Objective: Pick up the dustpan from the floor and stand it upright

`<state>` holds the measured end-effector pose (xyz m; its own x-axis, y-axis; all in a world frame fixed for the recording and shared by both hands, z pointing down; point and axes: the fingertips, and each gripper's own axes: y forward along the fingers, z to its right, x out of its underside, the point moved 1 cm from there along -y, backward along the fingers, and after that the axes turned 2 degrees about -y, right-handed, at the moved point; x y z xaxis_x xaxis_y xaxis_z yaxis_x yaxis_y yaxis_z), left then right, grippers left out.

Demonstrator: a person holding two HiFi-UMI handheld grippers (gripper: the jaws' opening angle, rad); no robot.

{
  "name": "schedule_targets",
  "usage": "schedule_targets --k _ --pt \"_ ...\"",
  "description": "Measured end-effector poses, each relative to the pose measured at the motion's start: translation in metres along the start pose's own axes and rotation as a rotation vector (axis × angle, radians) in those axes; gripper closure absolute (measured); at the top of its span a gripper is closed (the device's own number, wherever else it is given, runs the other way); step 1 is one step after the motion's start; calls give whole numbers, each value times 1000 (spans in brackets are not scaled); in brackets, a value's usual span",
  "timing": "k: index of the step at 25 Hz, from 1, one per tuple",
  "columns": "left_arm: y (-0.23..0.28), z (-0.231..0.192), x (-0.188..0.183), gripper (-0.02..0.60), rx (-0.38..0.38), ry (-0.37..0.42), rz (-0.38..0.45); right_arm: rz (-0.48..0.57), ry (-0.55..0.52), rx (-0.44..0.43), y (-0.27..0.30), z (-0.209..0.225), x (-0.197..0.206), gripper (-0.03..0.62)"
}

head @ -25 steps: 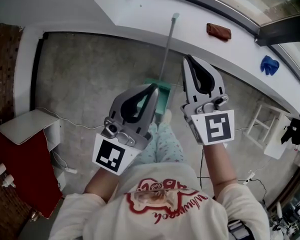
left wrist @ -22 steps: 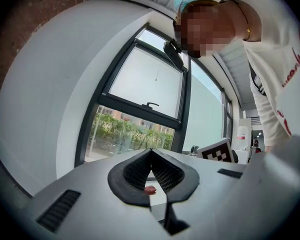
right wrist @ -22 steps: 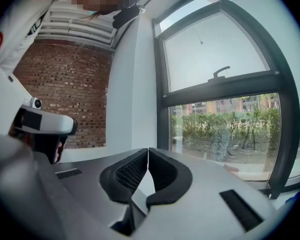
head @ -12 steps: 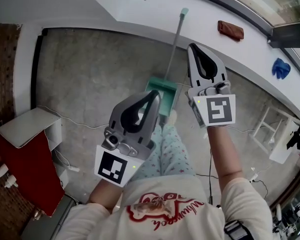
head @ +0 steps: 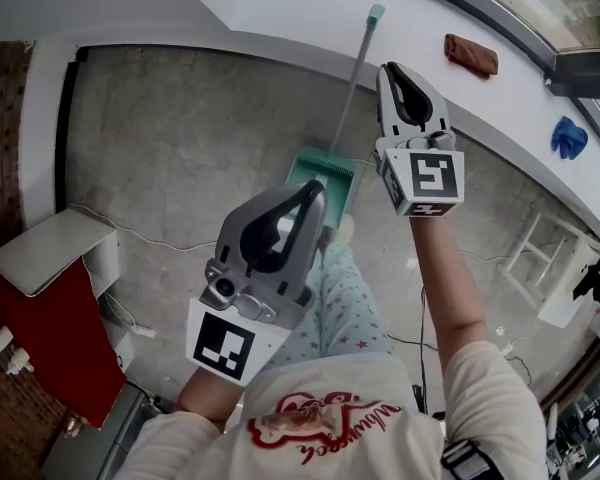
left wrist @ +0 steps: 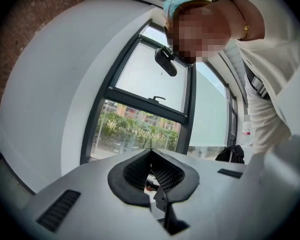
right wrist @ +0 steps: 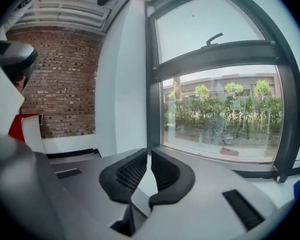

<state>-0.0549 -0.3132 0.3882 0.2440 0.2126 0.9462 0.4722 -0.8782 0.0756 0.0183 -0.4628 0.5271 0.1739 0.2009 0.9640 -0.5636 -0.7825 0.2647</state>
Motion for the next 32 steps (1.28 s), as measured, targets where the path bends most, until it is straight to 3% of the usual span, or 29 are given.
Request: schedule_targets --k 7,9,16,25,32 --pt "-12 -13 22 562 -37 -1 -37 -38 11 44 40 11 48 558" --pt "-17 -14 29 563 -34 -6 -49 -52 21 55 49 12 60 517" --pt "-32 -8 58 562 -15 -25 -97 -108 33 78 76 19 100 503" --pt "-35 -13 63 563 -22 -34 -89 -211 -62 77 119 33 141 470" --pt "-40 -16 72 563 -23 -15 -120 -247 25 121 138 49 163 424"
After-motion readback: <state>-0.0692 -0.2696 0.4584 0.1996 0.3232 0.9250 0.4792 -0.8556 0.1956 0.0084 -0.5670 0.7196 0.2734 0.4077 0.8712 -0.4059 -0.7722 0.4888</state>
